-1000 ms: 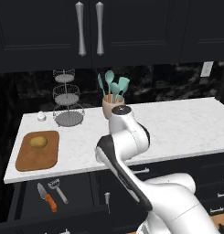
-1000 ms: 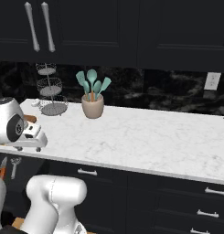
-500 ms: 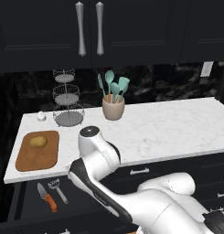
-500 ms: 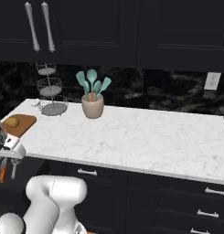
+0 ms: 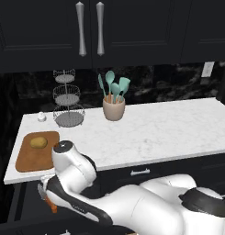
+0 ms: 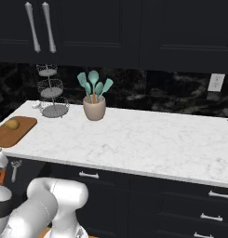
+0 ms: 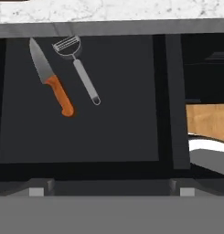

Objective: Place the appropriate cutting tool for cutting the potato skin on the cutting board.

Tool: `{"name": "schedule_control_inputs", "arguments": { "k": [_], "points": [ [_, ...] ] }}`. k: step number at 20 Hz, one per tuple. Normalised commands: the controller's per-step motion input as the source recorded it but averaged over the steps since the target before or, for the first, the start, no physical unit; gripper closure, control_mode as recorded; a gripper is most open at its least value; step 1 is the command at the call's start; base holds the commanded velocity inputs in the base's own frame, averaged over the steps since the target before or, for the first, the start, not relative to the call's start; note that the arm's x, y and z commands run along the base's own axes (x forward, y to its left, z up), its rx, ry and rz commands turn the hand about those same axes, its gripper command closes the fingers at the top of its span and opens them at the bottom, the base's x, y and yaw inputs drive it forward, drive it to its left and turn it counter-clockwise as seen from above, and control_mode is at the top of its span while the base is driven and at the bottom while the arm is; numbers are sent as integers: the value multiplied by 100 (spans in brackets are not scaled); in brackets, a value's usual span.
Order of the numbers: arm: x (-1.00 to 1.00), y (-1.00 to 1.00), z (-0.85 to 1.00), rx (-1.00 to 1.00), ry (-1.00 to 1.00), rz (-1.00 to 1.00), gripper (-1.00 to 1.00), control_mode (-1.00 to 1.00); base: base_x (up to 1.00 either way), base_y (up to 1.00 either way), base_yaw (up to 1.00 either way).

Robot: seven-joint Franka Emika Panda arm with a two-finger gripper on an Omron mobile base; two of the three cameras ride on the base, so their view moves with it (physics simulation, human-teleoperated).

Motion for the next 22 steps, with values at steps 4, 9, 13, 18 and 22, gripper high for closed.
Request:
{"name": "schedule_control_inputs", "arguments": {
  "k": [4,9,13,18,22],
  "points": [
    [5,25,-27,0,6,0,-100,-100,0,0,0],
    [-7,-2,-42,0,2,4,-100,-100,0,0,0],
    [-4,-19,-44,-2,-5,8,-100,-100,0,0,0],
    [11,-7,-26,-1,-9,1,-100,-100,0,0,0],
    [19,-4,-19,0,-2,0,-100,-100,0,0,0]
  ]
}}
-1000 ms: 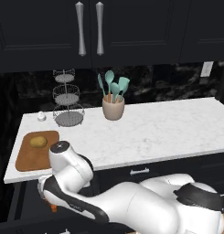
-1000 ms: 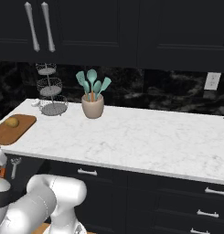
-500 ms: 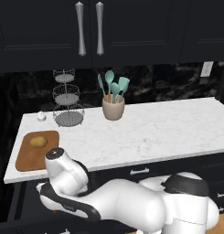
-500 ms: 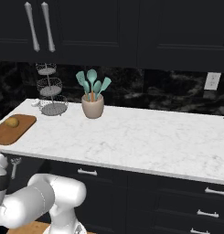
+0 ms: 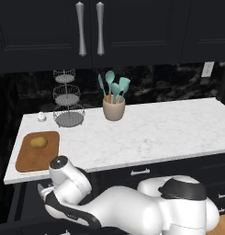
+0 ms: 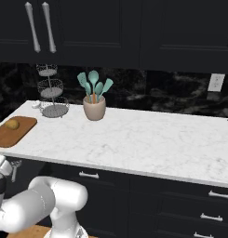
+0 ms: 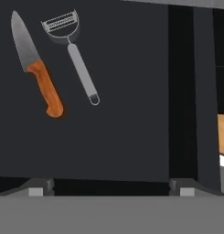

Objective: Place the appropriate cutting tool for cutting the potato skin on the cutting board.

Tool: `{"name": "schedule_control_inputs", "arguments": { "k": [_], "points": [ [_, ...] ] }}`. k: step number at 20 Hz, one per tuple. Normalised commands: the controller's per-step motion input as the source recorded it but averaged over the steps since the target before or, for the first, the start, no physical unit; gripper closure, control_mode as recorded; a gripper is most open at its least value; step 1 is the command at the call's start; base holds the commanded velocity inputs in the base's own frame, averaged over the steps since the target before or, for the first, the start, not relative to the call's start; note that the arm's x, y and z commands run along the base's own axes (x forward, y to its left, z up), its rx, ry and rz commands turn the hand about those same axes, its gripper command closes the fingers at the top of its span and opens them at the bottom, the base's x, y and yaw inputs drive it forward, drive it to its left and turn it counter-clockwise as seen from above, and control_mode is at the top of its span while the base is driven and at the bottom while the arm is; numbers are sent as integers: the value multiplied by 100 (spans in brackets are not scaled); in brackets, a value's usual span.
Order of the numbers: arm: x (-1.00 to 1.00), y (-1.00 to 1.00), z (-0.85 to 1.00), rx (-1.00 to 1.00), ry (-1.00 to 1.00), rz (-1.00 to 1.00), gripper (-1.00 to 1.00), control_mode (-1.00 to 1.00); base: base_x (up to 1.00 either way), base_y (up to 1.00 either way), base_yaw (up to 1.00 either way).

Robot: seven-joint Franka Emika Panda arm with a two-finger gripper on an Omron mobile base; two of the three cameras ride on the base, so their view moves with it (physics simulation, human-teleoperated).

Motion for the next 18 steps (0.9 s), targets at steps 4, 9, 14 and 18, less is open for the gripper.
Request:
{"name": "schedule_control_inputs", "arguments": {
  "k": [4,9,14,18],
  "points": [
    [11,0,-9,0,0,0,-100,-100,0,0,0],
    [-15,0,-14,0,0,0,-100,-100,0,0,0],
    [-21,0,-29,0,0,0,-100,-100,0,0,0],
    [-11,-1,-21,0,0,1,-100,-100,0,0,0]
  ]
}}
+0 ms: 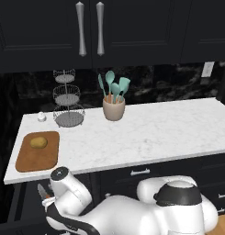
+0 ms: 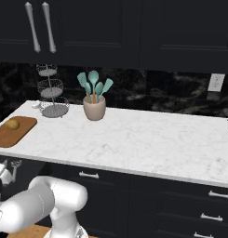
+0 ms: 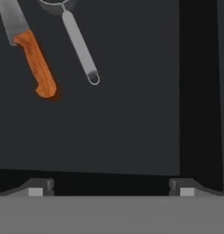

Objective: Place the appropriate cutting tool for cutting the potato skin on the cutting board.

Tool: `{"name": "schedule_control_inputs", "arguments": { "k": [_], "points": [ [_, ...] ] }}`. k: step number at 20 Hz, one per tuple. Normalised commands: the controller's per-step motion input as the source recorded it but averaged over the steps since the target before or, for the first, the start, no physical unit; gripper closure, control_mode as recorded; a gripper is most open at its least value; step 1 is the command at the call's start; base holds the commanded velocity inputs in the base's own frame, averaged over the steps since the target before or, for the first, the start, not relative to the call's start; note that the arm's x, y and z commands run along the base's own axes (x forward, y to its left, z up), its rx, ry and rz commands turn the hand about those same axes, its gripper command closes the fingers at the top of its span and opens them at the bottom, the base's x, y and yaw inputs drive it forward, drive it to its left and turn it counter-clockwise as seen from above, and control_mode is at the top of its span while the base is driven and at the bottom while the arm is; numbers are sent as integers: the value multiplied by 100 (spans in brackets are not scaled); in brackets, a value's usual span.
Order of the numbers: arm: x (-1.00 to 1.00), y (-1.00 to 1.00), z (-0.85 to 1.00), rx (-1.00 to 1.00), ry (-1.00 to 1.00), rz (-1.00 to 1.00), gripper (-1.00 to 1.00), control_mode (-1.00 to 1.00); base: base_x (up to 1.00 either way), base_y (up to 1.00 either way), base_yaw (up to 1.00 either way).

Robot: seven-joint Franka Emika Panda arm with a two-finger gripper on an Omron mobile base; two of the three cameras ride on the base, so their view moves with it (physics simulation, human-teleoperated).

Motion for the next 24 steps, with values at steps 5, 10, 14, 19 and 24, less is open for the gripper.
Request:
{"name": "schedule_control_inputs", "arguments": {
  "k": [5,10,14,19,24],
  "points": [
    [-44,-1,-5,2,2,1,-100,-100,0,0,0],
    [-82,0,0,2,1,0,-100,-100,0,0,0],
    [-85,0,-7,0,0,0,-100,-100,0,0,0],
    [-27,-5,14,0,0,0,-100,-100,0,0,0],
    [63,-3,57,0,0,0,-100,-100,0,0,0]
  ]
}}
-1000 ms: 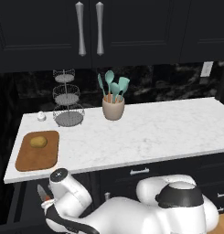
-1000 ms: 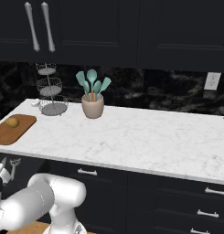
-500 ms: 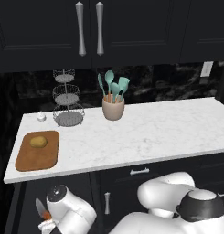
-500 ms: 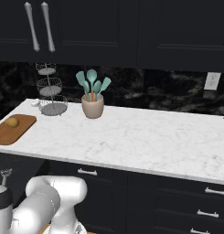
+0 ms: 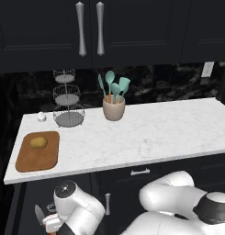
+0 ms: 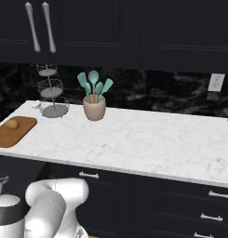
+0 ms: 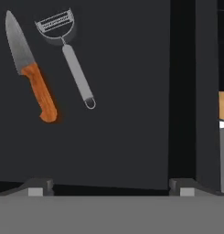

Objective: Place the appropriate cutting tool for cutting the potato skin on the cutting board.

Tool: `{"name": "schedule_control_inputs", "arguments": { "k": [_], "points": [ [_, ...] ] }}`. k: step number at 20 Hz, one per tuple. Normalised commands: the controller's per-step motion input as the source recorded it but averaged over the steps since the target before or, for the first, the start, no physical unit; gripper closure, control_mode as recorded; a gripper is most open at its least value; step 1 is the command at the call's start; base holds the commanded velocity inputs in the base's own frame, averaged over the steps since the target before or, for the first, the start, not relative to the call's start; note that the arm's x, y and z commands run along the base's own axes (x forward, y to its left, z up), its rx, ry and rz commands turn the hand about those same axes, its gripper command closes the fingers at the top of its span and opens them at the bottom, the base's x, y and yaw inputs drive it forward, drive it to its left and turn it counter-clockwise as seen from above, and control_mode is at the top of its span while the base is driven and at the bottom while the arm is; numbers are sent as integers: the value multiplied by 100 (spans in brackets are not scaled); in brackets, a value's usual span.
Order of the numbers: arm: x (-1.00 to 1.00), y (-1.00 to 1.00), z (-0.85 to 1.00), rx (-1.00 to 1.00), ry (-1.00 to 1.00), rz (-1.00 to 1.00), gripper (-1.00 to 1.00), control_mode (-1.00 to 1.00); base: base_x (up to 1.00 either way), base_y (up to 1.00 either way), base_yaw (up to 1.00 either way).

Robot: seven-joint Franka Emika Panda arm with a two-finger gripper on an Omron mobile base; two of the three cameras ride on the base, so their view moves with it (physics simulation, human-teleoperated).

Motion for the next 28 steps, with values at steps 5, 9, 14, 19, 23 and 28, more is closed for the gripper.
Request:
{"name": "schedule_control_inputs", "arguments": {
  "k": [5,9,14,19,23,28],
  "points": [
    [86,0,12,-1,0,0,-100,-100,0,0,0],
    [31,49,-6,-7,1,3,-100,-100,0,0,0],
    [0,52,0,-9,4,6,-100,-100,0,0,0],
    [0,7,-18,-6,1,5,-100,-100,0,0,0],
    [-7,-19,-29,-1,0,5,-100,-100,0,0,0],
    [-5,-36,-31,0,0,2,-100,-100,0,0,0]
  ]
}}
